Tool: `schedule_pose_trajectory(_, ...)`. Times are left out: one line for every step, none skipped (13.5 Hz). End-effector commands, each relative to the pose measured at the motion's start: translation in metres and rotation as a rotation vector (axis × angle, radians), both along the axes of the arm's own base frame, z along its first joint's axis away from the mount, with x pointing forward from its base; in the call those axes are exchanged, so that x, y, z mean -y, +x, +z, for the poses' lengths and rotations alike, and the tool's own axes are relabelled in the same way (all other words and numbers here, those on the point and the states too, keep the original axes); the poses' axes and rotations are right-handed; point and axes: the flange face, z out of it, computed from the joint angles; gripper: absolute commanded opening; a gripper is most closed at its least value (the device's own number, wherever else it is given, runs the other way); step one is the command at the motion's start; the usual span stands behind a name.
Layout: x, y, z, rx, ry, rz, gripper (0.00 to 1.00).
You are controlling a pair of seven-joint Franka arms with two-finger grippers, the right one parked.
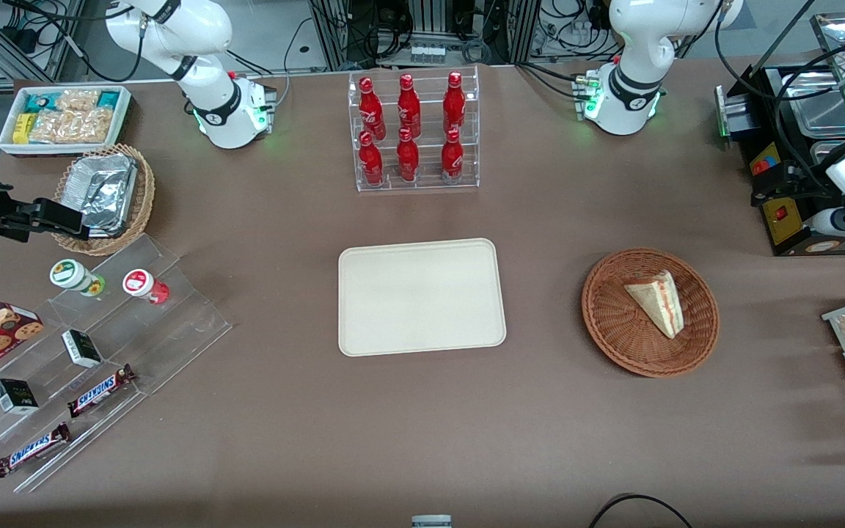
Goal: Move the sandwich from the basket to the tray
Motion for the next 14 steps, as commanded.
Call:
schedule_pose_trajectory(-0.001, -0.002, 0.002, 0.012, -0.015, -0.002, 1.0)
schedule_pose_trajectory(-0.002, -0.002, 0.002, 0.014, -0.013, -0.002, 1.0)
schedule_pose_trajectory(-0.002, -0.002, -0.003, 0.005, -0.012, -0.002, 1.0)
schedule_pose_trajectory(-0.002, -0.002, -0.013, -0.005, -0.01, -0.002, 1.0)
schedule_pose_trajectory(-0.002, -0.002, -0.024, -0.003, -0.01, -0.003, 1.0)
schedule_pose_trajectory(-0.002, -0.003, -0.035, -0.006, -0.01, -0.003, 1.0)
schedule_pose_trajectory(-0.002, -0.003, -0.044, -0.006, -0.01, -0.002, 1.0)
schedule_pose_trajectory(-0.002, -0.002, -0.056, -0.003, -0.009, -0.001, 1.0)
schedule_pose_trajectory(-0.002, -0.002, -0.071, -0.003, -0.009, 0.0, 1.0)
schedule_pose_trajectory(-0.001, -0.002, -0.085, -0.001, -0.009, 0.004, 1.0)
schedule_pose_trajectory(-0.001, -0.001, -0.099, 0.008, -0.005, 0.023, 1.0)
schedule_pose_trajectory(-0.001, 0.0, -0.112, 0.018, -0.001, 0.052, 1.0)
schedule_pose_trajectory(0.001, 0.0, -0.126, 0.026, 0.002, 0.071, 1.0)
schedule_pose_trajectory(0.001, 0.0, -0.141, 0.037, 0.003, 0.084, 1.0)
